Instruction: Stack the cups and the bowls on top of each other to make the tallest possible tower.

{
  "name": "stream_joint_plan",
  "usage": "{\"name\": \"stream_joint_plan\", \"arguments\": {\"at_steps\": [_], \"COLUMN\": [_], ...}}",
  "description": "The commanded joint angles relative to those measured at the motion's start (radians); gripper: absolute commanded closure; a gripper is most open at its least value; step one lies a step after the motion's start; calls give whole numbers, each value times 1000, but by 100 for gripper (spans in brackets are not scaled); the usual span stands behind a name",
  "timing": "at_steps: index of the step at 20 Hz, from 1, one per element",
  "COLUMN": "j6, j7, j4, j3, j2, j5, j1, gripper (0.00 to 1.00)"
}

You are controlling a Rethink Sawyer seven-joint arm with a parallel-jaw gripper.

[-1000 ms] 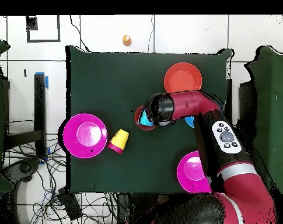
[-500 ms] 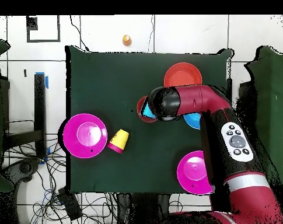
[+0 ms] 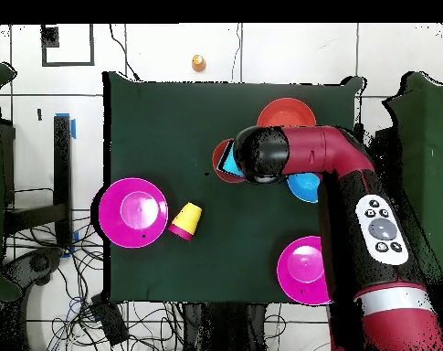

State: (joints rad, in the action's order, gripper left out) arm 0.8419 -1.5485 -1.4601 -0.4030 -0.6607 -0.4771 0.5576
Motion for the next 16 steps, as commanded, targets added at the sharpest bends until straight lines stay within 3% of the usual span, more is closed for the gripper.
{"name": "stream_joint_plan", "arguments": {"at_steps": [1, 7, 9, 10, 13, 16], "j6": [7, 32, 66, 98, 195, 304], "j7": [-178, -123, -29, 41, 396, 566], "j4": [15, -26, -40, -40, -131, -146], "j3": [35, 47, 36, 28, -143, -202], "j2": [-34, -96, -127, -135, -160, -176], "j5": [66, 104, 95, 77, 110, 64], "j1": [-24, -8, 12, 19, 126, 160], "gripper": [100, 100, 100, 100, 100, 100]}}
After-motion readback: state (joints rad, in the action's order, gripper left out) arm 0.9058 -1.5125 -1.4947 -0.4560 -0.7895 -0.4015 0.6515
